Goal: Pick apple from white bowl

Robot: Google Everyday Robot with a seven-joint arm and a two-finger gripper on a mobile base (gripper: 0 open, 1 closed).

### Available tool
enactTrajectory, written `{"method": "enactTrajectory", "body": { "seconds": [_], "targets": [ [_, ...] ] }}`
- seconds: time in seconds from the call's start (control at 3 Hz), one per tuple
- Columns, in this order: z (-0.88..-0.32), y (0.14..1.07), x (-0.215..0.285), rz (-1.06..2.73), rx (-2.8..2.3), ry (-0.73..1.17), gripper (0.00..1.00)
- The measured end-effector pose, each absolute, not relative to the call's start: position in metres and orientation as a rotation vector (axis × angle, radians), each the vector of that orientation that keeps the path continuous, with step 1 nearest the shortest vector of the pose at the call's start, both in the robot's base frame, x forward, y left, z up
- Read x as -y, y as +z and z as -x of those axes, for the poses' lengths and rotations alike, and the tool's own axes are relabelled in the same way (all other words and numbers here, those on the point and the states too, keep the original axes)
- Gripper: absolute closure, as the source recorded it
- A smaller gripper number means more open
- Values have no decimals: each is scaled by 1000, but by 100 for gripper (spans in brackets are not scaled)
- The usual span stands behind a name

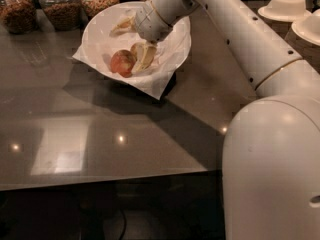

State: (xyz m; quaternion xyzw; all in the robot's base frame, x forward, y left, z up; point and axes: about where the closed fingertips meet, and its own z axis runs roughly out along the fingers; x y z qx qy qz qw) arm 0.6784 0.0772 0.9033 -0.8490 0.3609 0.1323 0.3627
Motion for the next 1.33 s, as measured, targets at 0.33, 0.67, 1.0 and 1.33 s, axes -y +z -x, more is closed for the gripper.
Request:
{"method": "enactTrajectory", "body": {
  "seconds": [0.33,0.67,1.0,1.33],
  "targets": [
    [-684,877,-90,2189,-929,409,28],
    [-687,874,-92,2191,-928,415,29],
    [-688,873,-93,2191,-928,416,34],
    [-688,873,-93,2193,-929,417,53]
  ]
}}
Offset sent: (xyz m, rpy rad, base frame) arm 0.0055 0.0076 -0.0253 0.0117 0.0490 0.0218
